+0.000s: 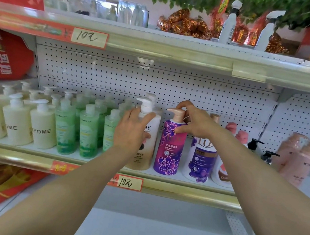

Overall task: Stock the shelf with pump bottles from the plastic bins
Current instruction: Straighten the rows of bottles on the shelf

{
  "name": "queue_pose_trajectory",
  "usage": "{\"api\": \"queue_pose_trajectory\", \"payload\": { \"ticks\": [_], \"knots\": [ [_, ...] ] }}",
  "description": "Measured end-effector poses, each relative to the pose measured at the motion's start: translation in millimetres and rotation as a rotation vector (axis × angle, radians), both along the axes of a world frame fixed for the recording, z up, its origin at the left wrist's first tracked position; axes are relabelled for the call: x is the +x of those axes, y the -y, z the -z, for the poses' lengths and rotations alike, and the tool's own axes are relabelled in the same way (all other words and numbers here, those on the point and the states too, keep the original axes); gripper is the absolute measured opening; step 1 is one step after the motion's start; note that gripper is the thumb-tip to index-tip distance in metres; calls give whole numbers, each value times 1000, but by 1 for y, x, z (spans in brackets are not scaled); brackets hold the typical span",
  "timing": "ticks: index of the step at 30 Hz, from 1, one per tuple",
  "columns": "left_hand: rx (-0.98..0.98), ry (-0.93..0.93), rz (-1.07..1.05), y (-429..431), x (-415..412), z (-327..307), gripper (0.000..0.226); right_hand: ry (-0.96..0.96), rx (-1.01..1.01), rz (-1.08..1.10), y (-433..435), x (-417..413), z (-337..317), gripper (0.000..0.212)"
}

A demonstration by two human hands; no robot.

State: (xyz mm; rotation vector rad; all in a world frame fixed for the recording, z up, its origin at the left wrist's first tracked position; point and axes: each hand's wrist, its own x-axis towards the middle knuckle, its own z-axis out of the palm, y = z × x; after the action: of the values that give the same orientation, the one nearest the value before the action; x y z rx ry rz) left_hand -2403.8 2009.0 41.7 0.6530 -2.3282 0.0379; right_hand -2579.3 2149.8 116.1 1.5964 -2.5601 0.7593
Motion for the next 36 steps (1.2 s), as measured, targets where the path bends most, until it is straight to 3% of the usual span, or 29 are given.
{"api": "queue_pose_trajectory", "payload": {
  "ticks": [13,17,19,23,25,32,36],
  "knots": [
    [16,6,36,-6,6,1,68,-15,-55,35,-6,11,6,77],
    [-80,-126,77,-26,9,5,63,-166,-471,127,-30,14,-5,57],
    [-142,-130,137,-37,2,5,61,-228,-561,221,-45,8,-7,59],
    [-170,-3,161,-48,-19,-2,77,-17,-317,307,-69,-7,8,92],
    [-170,71,147,-49,-28,-2,82,-27,-238,265,-75,-10,18,100],
    [-175,106,87,-50,-38,8,82,-197,7,244,-76,-20,25,114],
    [-185,104,99,-47,-37,9,83,-194,22,217,-77,-31,24,101]
  ]
}}
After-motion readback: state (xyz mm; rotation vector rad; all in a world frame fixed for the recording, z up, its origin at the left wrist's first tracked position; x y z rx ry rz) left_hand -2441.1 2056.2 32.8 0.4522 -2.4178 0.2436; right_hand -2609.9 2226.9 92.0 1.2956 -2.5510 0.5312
